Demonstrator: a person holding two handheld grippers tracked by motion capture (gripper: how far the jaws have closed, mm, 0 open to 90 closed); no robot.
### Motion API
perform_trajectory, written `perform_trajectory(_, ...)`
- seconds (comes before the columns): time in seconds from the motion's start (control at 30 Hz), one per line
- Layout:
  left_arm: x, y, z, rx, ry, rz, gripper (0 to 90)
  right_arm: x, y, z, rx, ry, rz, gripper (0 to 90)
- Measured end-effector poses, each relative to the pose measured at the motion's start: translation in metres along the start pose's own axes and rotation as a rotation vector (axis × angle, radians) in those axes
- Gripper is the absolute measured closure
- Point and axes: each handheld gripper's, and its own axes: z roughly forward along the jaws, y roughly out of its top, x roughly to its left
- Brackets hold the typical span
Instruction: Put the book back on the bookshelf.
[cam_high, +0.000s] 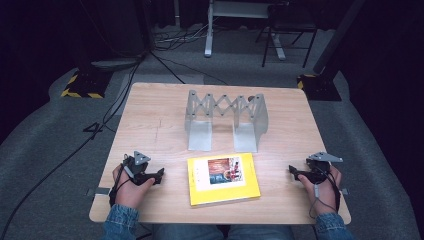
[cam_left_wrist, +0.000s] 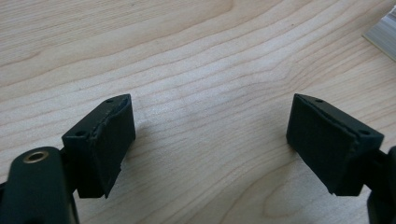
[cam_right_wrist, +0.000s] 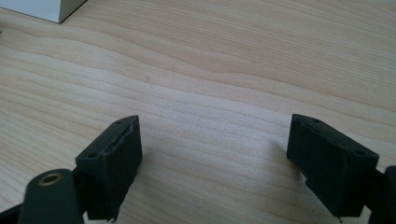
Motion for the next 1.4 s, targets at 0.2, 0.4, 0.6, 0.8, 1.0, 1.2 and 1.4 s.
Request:
perform_trajectory(0.2, -0.007, 0.007, -0.007, -0.007, -0.03, -0.029, 23.9, 0.001, 0.0, 0.0, 0.0, -0.004, 0.002, 18.9)
perform_trajectory(0.4, -0.022, 0.02, -0.02, -0.067, -0.087, -0.028, 26.2, 0.001, 0.0, -0.001, 0.0, -0.004, 0.003, 19.0)
perform_trajectory(0.6, -0.042, 0.033, -0.024, -0.09, -0.183, -0.006, 26.4, 0.001, 0.0, -0.001, -0.001, -0.006, 0.003, 19.2)
perform_trajectory(0.8, -0.064, 0.041, -0.014, -0.087, -0.27, -0.006, 25.7, 0.001, 0.0, -0.001, -0.001, -0.006, 0.004, 19.2)
perform_trajectory(1.0, -0.078, 0.041, 0.001, -0.074, -0.304, -0.034, 22.9, 0.001, 0.0, -0.001, -0.001, -0.006, 0.005, 19.2)
perform_trajectory(1.2, -0.087, 0.04, 0.014, -0.012, -0.283, -0.012, 21.1, 0.001, 0.0, -0.001, -0.001, -0.006, 0.005, 19.2)
perform_trajectory(1.4, -0.089, 0.037, 0.025, 0.049, -0.297, -0.019, 18.7, 0.002, -0.001, -0.001, -0.002, -0.009, 0.005, 19.3)
